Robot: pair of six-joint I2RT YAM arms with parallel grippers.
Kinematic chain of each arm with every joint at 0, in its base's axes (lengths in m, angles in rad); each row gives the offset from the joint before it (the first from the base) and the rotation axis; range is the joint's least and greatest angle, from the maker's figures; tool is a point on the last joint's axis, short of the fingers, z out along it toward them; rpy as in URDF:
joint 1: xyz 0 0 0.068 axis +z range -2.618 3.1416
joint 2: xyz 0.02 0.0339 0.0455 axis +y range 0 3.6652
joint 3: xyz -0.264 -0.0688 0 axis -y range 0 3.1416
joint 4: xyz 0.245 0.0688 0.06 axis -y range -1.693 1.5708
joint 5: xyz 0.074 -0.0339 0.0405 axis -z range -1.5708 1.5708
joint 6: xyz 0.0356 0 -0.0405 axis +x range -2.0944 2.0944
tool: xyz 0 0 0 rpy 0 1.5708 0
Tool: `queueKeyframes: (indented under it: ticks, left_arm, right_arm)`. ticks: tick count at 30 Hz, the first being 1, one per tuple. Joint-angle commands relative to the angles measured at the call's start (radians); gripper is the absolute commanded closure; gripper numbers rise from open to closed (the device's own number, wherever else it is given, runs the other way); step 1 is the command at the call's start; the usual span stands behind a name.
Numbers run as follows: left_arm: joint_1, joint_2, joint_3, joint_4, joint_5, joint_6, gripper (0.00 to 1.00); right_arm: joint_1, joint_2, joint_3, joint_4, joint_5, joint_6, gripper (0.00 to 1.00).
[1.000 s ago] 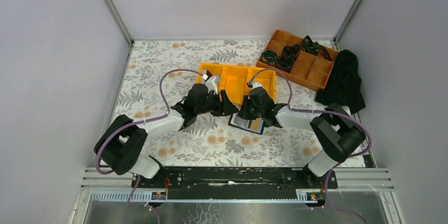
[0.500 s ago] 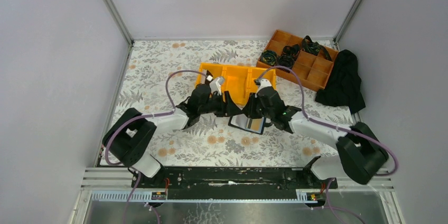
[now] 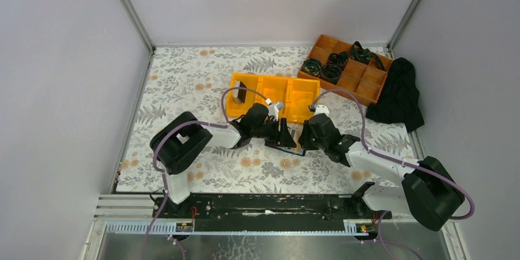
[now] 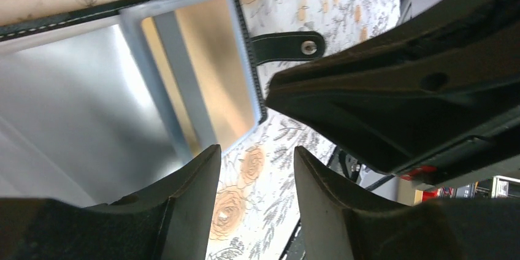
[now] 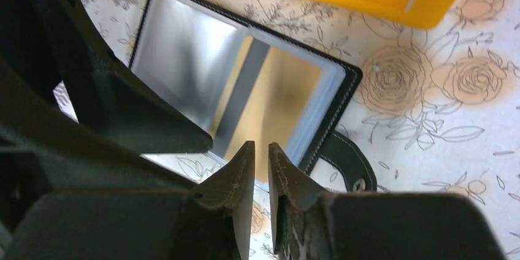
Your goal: Take the credit cards out of the card holder
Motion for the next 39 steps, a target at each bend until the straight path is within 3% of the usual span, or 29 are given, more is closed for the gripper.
queueKeyframes:
  ticks: [1,15,29,39]
  left_arm:
    - [0.003,0.035,0.001,0.06,-0.003,0.008,0.44]
    - [0.01,-0.032,0.062,-0.138,-0.121,0.156,0.43]
    - [0.009,0.024,0.061,-0.148,-0.185,0.178,0.43]
    - [-0.012,0.068,0.06,-0.056,-0.09,0.119,0.43]
  right_arm:
    - [-0.006,-0.05,-0.026,-0.009,0.022,0.017,0.78]
    - [-0.034,0.01,-0.065,0.037,-0.008,0.02,0.73]
    - [-0.036,0.049,-0.065,0.066,-0.023,0.021,0.73]
    - [-0.042,0.104,-0.062,0.108,-0.046,0.022,0.73]
